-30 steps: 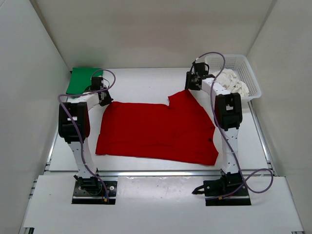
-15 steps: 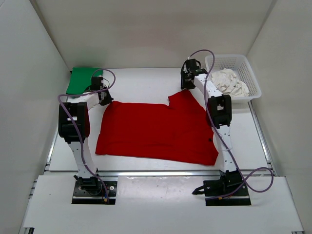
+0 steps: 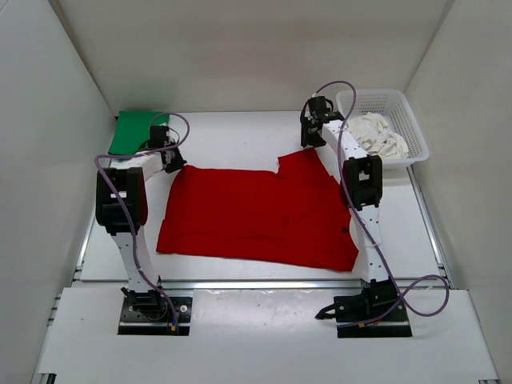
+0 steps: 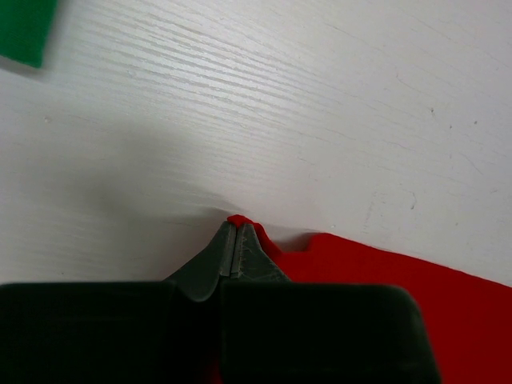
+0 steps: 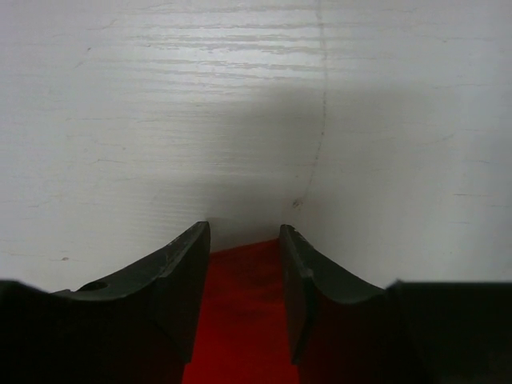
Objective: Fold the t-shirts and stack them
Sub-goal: Grap the side of the flattened tshirt furthest away from the robot with both arms
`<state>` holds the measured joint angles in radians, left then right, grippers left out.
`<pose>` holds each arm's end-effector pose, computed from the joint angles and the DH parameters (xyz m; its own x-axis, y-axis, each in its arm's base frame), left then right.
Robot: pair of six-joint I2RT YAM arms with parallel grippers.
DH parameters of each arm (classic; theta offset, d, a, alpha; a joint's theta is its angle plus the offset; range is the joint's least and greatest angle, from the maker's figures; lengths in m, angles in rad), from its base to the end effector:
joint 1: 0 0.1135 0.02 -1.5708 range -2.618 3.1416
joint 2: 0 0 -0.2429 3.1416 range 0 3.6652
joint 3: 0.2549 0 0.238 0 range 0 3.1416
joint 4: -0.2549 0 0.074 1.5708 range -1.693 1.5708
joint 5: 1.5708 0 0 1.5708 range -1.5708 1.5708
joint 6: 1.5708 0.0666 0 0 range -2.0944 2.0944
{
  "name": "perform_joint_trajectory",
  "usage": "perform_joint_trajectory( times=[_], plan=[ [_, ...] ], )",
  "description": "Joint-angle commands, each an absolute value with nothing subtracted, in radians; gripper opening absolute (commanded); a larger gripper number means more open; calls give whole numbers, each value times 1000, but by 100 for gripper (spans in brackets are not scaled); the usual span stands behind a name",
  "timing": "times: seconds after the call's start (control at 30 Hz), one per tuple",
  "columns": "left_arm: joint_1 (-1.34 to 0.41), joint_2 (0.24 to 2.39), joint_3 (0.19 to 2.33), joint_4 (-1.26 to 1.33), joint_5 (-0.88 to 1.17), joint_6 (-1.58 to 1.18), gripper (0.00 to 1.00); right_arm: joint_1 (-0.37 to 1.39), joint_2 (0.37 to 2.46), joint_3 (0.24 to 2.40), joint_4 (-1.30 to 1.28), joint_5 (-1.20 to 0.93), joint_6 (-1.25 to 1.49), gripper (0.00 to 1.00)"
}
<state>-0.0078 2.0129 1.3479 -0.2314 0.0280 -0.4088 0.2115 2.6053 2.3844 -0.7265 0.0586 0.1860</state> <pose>0.4299 -0.0052 0.1284 -0.7268 -0.3917 -0.5643 -0.2873 0.9195 -0.2683 0.5373 0.1114 0.1316 -0.8127 0.0143 -0.5825 -0.0263 0.9978 0.0612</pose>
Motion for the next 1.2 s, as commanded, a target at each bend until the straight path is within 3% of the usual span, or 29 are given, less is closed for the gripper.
perform_joint_trajectory(
  times=[0.0, 0.13, 0.27, 0.53, 0.73, 1.17],
  plan=[
    [0, 1956, 1351, -209, 42, -411, 0, 210, 2594, 2411, -761, 83, 164, 40],
    [-2, 1959, 1356, -218, 40, -402, 0, 212, 2620, 2488, -764, 68, 144, 54],
    [0, 1960, 1364, -222, 44, -400, 0, 207, 2608, 2570, -766, 32, 124, 60],
    [0, 1957, 1362, -210, 55, -411, 0, 187, 2583, 2520, -860, 56, 176, 43],
    [29, 1956, 1350, -201, 64, -410, 0, 202, 2640, 2643, -914, 92, 178, 43],
    [29, 1963, 1356, -195, 66, -417, 0, 163, 2686, 2602, -928, 11, 201, 39]
  ],
)
